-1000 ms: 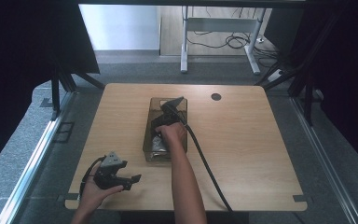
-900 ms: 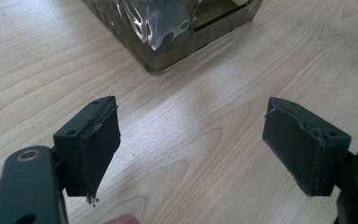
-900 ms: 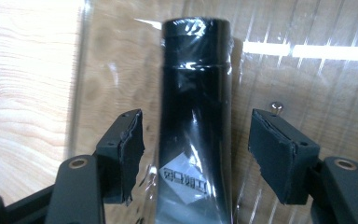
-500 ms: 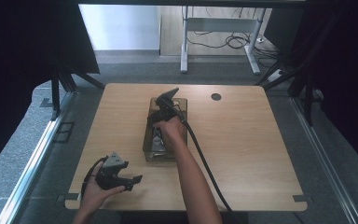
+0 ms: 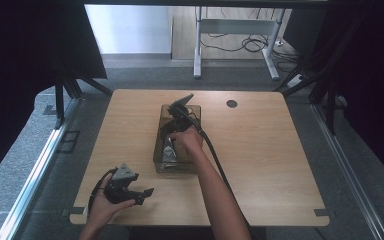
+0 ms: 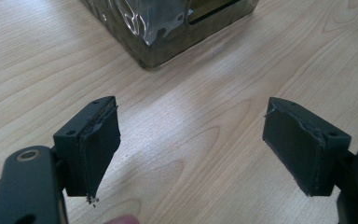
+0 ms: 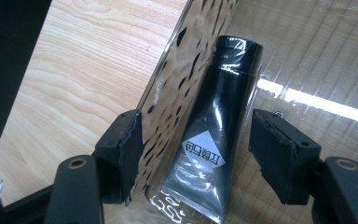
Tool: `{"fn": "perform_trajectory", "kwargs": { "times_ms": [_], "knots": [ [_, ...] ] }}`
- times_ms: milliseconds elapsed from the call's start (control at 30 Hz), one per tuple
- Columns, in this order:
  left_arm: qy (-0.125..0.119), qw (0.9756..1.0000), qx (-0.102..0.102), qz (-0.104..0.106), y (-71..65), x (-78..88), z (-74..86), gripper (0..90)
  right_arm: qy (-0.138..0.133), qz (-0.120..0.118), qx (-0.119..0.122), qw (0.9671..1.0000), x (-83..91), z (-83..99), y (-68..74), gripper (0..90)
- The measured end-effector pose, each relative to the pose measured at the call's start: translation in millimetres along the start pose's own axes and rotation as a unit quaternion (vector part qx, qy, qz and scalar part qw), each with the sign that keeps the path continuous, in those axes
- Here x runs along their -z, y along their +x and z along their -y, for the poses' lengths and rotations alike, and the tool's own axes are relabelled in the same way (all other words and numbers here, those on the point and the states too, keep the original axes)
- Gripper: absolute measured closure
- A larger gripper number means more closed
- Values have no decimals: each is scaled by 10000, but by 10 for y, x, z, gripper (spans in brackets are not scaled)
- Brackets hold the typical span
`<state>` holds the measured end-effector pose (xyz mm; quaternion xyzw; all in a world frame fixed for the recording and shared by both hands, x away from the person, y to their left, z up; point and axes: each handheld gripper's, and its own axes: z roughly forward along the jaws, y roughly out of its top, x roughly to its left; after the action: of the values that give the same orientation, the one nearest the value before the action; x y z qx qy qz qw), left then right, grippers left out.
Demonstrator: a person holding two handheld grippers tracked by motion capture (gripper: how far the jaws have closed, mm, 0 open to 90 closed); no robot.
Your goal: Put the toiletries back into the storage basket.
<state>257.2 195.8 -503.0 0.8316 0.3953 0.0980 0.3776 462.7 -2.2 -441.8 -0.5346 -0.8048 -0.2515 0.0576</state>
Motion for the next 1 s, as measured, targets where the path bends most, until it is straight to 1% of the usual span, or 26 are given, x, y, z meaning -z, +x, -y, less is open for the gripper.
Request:
{"fn": "perform_trajectory", "kwargs": {
  "times_ms": [133, 200, 233, 267, 400, 433, 500, 533, 700, 733, 900, 967, 1000],
  "knots": [
    [4, 10000, -14, 8, 1, 9, 10, 191, -6, -33, 66, 10000, 30, 23, -11, 357],
    [2, 10000, 8, -14, 3, 15, 20, 191, -26, -34, 169, 9998, 63, 46, -27, 358],
    [4, 10000, 17, -20, 7, 24, 25, 191, -62, -74, 259, 9996, 105, 76, -46, 359],
    [1, 10000, 30, -38, 7, 30, 27, 191, -62, -74, 259, 9996, 105, 76, -46, 361],
    [-5, 10000, 41, -61, 6, 36, 28, 192, -146, -191, 448, 9987, 194, 159, -100, 363],
    [2, 10000, 46, -69, 4, 31, 28, 191, -223, -237, 569, 9978, 250, 224, -145, 364],
    [5, 10000, 52, -72, 5, 22, 30, 192, -262, -255, 616, 9974, 268, 245, -166, 364],
    [31, 9999, 47, -85, 8, 21, 32, 192, -329, -303, 673, 9967, 297, 282, -199, 365],
    [30, 9999, 66, -125, 30, 32, 41, 191, -434, -459, 938, 9936, 434, 444, -317, 374],
    [6, 9999, 84, -128, 31, 32, 42, 192, -462, -452, 993, 9930, 463, 481, -337, 374],
    [58, 9998, 83, -166, 34, 25, 47, 191, -667, -403, 1190, 9898, 634, 683, -458, 383],
    [71, 9998, 79, -165, 34, 19, 48, 191, -785, -358, 1329, 9874, 723, 796, -538, 384],
    [67, 9998, 85, -177, 29, 15, 48, 192, -884, -347, 1380, 9859, 803, 903, -618, 385]
  ]
}}
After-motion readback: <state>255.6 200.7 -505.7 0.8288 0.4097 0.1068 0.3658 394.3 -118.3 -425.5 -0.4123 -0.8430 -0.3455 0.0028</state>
